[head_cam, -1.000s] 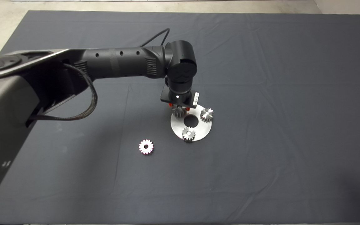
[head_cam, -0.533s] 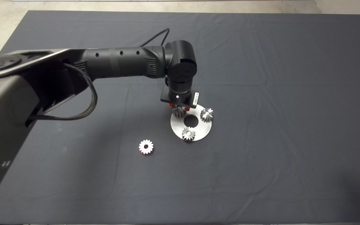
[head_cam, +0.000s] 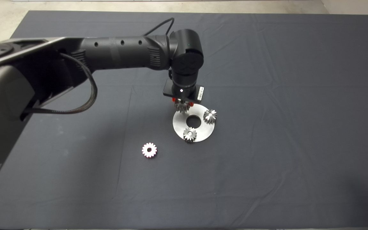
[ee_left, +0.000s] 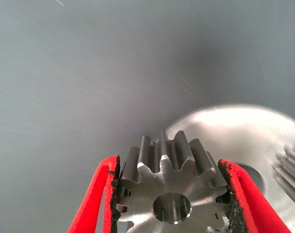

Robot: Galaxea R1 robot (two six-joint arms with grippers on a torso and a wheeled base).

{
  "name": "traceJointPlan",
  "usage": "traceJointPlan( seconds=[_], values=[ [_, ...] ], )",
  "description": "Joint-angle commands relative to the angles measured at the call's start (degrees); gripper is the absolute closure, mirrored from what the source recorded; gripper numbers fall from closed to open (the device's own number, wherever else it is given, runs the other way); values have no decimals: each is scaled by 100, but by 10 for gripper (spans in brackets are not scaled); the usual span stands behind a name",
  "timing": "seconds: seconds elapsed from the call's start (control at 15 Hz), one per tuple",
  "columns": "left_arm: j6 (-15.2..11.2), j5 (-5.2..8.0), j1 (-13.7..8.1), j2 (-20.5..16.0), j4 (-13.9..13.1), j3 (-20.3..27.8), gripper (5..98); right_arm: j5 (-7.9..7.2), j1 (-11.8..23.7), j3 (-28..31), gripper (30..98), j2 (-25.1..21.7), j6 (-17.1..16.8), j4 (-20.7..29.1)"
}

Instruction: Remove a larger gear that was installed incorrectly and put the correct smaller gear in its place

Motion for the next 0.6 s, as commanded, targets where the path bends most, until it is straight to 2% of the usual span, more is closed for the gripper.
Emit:
traceJointPlan(
  seconds=[0.0,0.07,0.27,0.53],
  values=[
    [36,269,-391,-40,-191,296,661,-558,23,35,316,57,45,-155],
    [27,261,-471,-40,-311,448,661,-558,23,35,316,120,45,-155],
    [-8,295,-461,-161,-380,614,661,-558,23,43,316,145,45,-155],
    [-8,278,-365,-1017,-371,920,663,-558,23,43,316,145,54,-137]
  ],
)
